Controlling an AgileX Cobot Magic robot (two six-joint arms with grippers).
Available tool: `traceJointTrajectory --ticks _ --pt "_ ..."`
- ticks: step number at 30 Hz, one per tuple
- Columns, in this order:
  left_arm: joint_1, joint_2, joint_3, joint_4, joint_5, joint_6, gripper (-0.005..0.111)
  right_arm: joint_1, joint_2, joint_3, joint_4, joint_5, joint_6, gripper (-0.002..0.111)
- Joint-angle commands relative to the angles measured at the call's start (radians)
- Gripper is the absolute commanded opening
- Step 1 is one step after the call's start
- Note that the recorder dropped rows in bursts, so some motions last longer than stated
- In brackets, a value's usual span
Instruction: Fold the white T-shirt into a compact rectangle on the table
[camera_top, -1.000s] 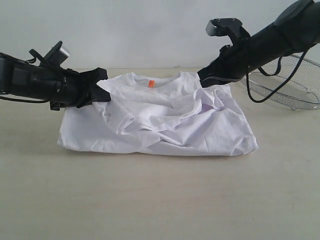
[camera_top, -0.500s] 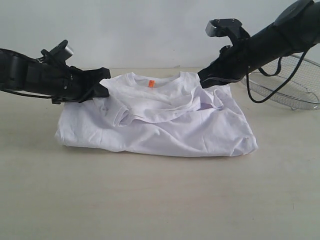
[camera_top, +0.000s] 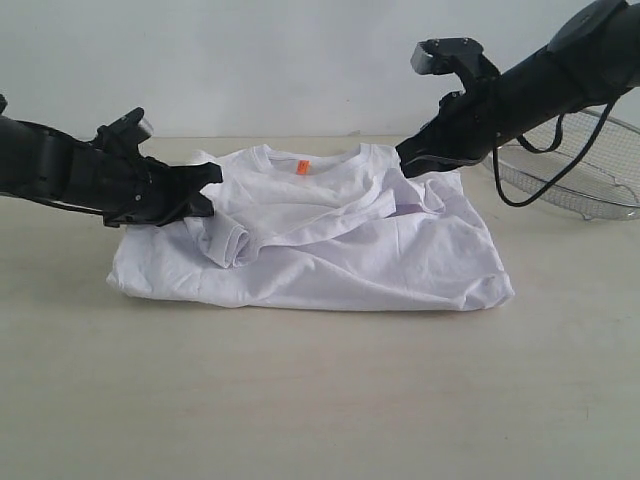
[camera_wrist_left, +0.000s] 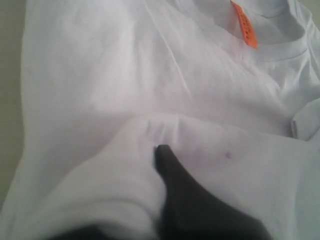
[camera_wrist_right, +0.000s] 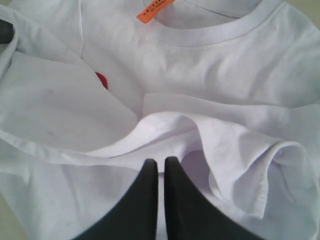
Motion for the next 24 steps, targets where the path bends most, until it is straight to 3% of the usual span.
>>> traceJointTrajectory --ticks 1,5,7,15,24 --pt "0.006 0.001 -0.015 -0.008 0.014 0.010 0.004 0.000 -0.001 -0.006 -0.004 0.011 -0.002 0.000" --pt "0.009 0.001 -0.030 -0.003 0.020 0.010 0.006 0.000 -0.001 -0.006 -0.004 -0.004 -0.001 0.000" --pt "0.009 0.001 -0.038 -0.001 0.020 0.010 0.012 0.000 -0.001 -0.006 -0.004 -0.004 -0.001 0.000" --pt "0.009 0.001 -0.049 -0.001 -0.004 -0.013 0.066 0.000 -0.001 -0.006 -0.004 -0.002 -0.001 0.000" --pt "0.009 -0.015 -0.108 -0.007 0.030 -0.013 0.068 0.000 -0.001 -0.006 -0.010 0.002 0.001 0.000"
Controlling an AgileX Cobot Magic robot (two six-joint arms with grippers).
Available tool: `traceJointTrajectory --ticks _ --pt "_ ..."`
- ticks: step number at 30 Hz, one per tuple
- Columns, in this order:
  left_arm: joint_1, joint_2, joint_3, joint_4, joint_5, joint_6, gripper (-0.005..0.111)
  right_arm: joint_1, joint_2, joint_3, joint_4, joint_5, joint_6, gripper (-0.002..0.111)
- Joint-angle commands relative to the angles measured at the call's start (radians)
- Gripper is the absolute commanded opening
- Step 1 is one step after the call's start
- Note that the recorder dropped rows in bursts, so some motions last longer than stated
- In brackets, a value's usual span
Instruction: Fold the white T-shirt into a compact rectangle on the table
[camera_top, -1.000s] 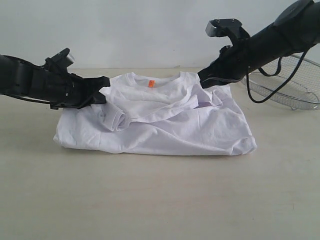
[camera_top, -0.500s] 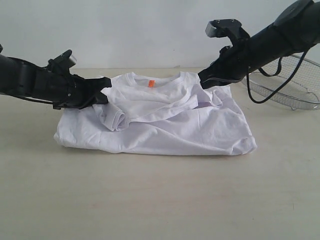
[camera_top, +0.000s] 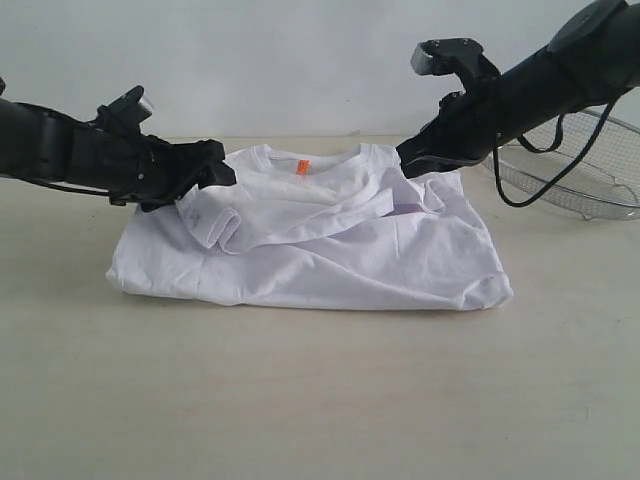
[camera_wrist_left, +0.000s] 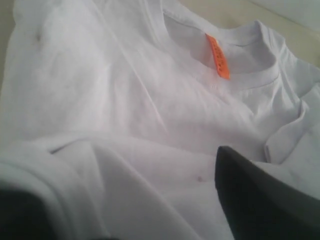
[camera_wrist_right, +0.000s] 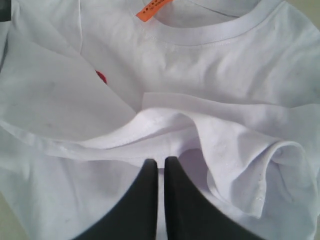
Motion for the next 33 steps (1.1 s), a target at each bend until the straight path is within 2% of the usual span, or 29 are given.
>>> traceJointTrajectory --ticks 1,6,10,12,15,16,19,21,24,26,28,30,32,33 --pt "0.004 -0.026 -0.037 -0.007 -0.001 -0.005 0.068 0.000 -0.001 -0.006 -0.014 0.002 0.003 0.000" --pt "0.039 -0.035 -0.043 -0.009 -0.012 -0.005 0.068 0.000 -0.001 -0.006 -0.053 -0.003 0.032 0.000" --pt "0.039 -0.027 -0.043 -0.009 0.043 -0.005 0.059 0.000 -0.001 -0.006 -0.053 -0.003 0.032 0.000" --pt "0.034 -0.024 -0.043 -0.009 0.043 -0.005 0.044 0.000 -0.001 -0.006 -0.053 -0.003 0.032 0.000" --pt "0.034 -0.024 -0.043 -0.009 0.034 -0.005 0.008 0.000 -0.001 -0.006 -0.053 -0.003 0.035 0.000" --pt "0.034 -0.024 -0.043 -0.007 0.023 -0.006 0.005 0.000 -0.001 -0.006 -0.053 -0.003 0.035 0.000" --pt "0.034 -0.023 -0.043 0.000 -0.006 -0.027 0.005 0.000 -0.001 -0.006 -0.053 -0.003 0.035 0.000" --pt "0.034 -0.023 -0.043 0.038 0.023 -0.067 0.005 0.000 -0.001 -0.006 -0.053 -0.003 0.035 0.000" --pt "0.034 -0.023 -0.043 0.195 0.054 -0.130 0.005 0.000 -0.001 -0.006 -0.053 -0.003 0.039 0.000" --pt "0.034 -0.021 -0.043 0.381 0.057 -0.249 0.007 0.000 -0.001 -0.006 -0.053 -0.003 0.039 0.000" --pt "0.034 -0.021 -0.043 0.475 0.104 -0.291 0.022 0.000 -0.001 -0.006 -0.053 -0.003 0.050 0.000" --pt "0.034 -0.021 -0.043 0.495 0.118 -0.333 0.049 0.000 -0.001 -0.006 -0.053 -0.003 0.050 0.000" --pt "0.034 -0.021 -0.043 0.504 0.118 -0.377 0.063 0.000 -0.001 -0.006 -0.053 -0.003 0.050 0.000" --pt "0.034 -0.021 -0.043 0.523 0.120 -0.398 0.065 0.000 -0.001 -0.006 -0.053 -0.001 0.050 0.000"
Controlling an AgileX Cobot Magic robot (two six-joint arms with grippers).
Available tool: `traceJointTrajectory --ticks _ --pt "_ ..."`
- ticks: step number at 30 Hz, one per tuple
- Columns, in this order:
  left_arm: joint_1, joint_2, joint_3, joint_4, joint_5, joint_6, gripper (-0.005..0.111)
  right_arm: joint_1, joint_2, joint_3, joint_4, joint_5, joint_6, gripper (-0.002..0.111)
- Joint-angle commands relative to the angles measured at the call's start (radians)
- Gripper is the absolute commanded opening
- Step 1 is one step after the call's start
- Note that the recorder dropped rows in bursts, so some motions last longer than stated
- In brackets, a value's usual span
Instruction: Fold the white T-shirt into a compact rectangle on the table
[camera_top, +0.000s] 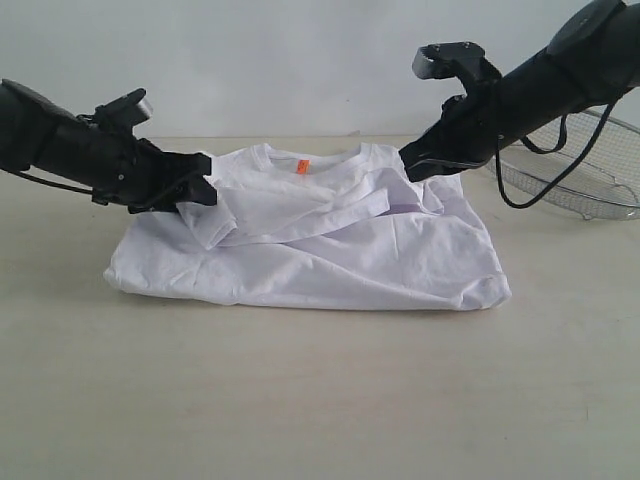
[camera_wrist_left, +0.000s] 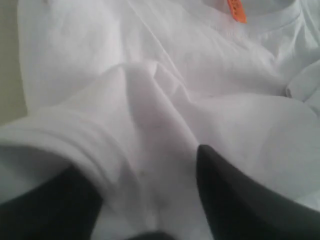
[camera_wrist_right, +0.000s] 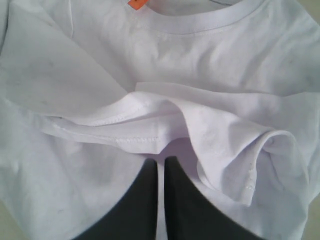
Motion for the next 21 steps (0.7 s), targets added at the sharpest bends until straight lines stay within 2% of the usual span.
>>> traceJointTrajectory --ticks 1,7,10,15,21 --pt "-0.003 -0.004 -0.006 0.084 0.024 -0.110 0.066 0.000 -0.001 -0.006 -0.002 0.001 0.003 0.000" --pt "-0.003 -0.004 -0.006 0.422 0.124 -0.335 0.065 0.000 -0.001 -0.006 -0.002 0.005 0.003 0.000" --pt "-0.003 -0.004 -0.006 0.530 0.188 -0.407 0.065 0.000 -0.001 -0.006 -0.002 0.011 0.003 0.000" --pt "-0.003 -0.004 -0.006 0.533 0.254 -0.410 0.065 0.000 -0.001 -0.006 -0.002 0.023 0.003 0.000" --pt "-0.003 -0.004 -0.006 0.509 0.260 -0.410 0.065 0.000 -0.001 -0.006 -0.002 0.074 0.003 0.000"
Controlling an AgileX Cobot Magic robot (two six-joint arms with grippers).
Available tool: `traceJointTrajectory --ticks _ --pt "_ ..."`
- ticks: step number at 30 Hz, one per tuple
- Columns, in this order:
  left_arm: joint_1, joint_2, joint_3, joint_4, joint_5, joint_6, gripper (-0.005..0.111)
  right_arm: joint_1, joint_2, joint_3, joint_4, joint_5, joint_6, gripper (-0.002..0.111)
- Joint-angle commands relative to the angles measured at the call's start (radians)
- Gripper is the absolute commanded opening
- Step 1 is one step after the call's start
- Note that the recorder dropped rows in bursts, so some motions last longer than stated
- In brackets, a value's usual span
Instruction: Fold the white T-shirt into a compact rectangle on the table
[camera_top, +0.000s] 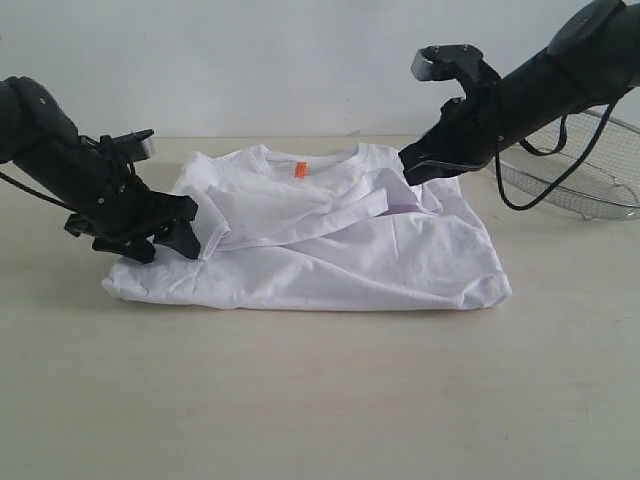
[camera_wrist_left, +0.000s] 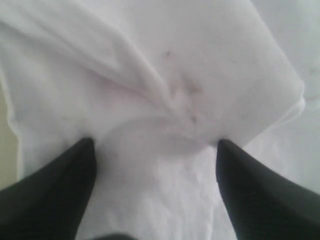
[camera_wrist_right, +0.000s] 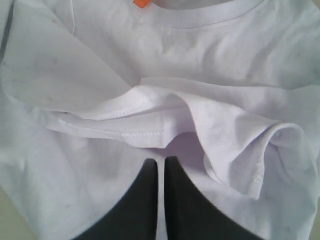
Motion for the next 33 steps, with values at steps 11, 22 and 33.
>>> traceJointTrajectory --ticks 11,22,33 --pt "-0.003 -0.002 -0.141 -0.023 0.261 -0.023 0.060 0.000 -0.001 -0.006 -0.003 0.206 0.033 0.000" --pt "-0.003 -0.002 -0.204 0.149 0.374 -0.047 0.005 0.181 0.023 -0.006 -0.068 0.137 0.057 0.000" --pt "-0.005 0.072 -0.124 0.127 0.290 -0.051 0.005 0.329 0.220 -0.288 -0.273 0.143 0.289 0.000"
